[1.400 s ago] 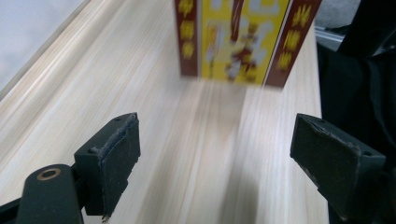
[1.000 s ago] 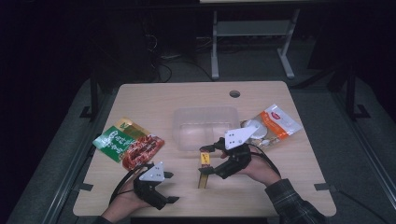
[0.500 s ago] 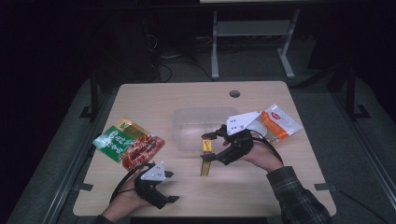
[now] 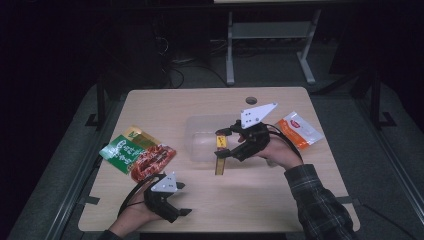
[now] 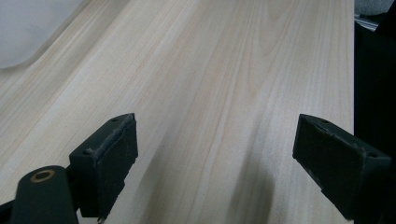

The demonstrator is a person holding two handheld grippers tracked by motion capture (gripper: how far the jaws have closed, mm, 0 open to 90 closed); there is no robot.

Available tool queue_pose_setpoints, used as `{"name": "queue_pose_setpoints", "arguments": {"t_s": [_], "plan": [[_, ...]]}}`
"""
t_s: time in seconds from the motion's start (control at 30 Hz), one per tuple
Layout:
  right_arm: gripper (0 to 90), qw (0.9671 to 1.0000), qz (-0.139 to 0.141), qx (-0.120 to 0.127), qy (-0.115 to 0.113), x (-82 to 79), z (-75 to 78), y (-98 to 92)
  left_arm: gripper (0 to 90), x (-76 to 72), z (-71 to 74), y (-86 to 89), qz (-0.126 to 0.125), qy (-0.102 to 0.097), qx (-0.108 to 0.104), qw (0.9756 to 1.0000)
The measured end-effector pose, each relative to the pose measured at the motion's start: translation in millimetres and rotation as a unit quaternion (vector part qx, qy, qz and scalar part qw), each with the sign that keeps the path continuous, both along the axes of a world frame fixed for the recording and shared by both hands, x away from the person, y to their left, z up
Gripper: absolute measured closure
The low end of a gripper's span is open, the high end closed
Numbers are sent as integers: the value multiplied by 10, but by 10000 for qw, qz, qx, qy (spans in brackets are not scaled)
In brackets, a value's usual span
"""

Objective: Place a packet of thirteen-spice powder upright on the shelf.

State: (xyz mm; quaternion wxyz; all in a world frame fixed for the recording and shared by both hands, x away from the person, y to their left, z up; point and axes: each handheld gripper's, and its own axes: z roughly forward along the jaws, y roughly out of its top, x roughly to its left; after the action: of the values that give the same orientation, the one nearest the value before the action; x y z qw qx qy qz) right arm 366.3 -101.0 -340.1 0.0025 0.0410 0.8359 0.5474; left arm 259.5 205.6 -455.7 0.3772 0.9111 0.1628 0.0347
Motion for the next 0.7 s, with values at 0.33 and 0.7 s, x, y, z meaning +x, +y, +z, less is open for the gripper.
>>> {"name": "queue_pose_setpoints", "arguments": {"t_s": [0.33, 0.7], "plan": [[308, 9998, -133, -118, -121, 290, 170, -64, 135, 4, -3, 1, 7, 38, -54, 10000], [309, 9995, -222, -158, -163, 653, 142, -110, 135, 13, -13, -7, -50, 73, -1, 10000]]}}
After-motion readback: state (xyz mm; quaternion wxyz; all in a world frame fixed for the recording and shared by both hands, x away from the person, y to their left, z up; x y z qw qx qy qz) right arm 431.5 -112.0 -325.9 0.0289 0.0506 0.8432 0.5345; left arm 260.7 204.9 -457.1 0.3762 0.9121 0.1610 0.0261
